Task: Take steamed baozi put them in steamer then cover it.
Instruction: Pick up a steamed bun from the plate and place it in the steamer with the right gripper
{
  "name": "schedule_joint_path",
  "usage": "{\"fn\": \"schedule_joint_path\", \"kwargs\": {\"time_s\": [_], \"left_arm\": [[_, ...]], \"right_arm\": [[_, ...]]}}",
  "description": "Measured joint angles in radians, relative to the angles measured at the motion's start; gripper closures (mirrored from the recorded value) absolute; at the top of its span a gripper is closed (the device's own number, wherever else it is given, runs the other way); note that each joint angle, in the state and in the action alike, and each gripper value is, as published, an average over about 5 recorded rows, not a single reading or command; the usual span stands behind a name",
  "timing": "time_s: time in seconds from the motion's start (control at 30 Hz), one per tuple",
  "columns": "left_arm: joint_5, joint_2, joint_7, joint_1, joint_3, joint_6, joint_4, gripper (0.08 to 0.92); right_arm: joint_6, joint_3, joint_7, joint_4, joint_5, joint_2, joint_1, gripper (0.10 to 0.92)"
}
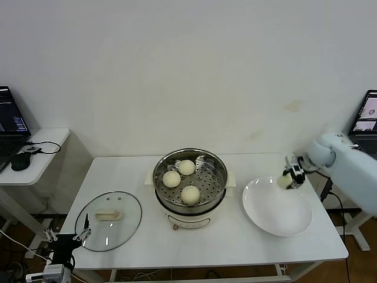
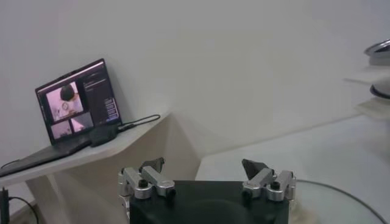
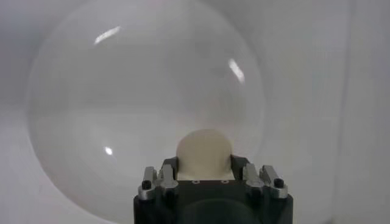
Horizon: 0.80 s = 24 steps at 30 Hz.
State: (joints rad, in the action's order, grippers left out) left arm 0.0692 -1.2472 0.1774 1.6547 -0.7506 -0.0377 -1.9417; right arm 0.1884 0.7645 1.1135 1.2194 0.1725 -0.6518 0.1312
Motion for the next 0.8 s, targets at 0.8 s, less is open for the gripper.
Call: {"fn": "schedule_joint_path", "kwargs": {"time_s": [0.8], "left_arm": [[0.004, -0.02, 0.004, 0.016, -0.023, -0.003, -0.029, 0.177]], "right_arm": [[0.301, 0.388, -0.132, 0.143, -0.514, -0.32, 0.421, 0.448]]}}
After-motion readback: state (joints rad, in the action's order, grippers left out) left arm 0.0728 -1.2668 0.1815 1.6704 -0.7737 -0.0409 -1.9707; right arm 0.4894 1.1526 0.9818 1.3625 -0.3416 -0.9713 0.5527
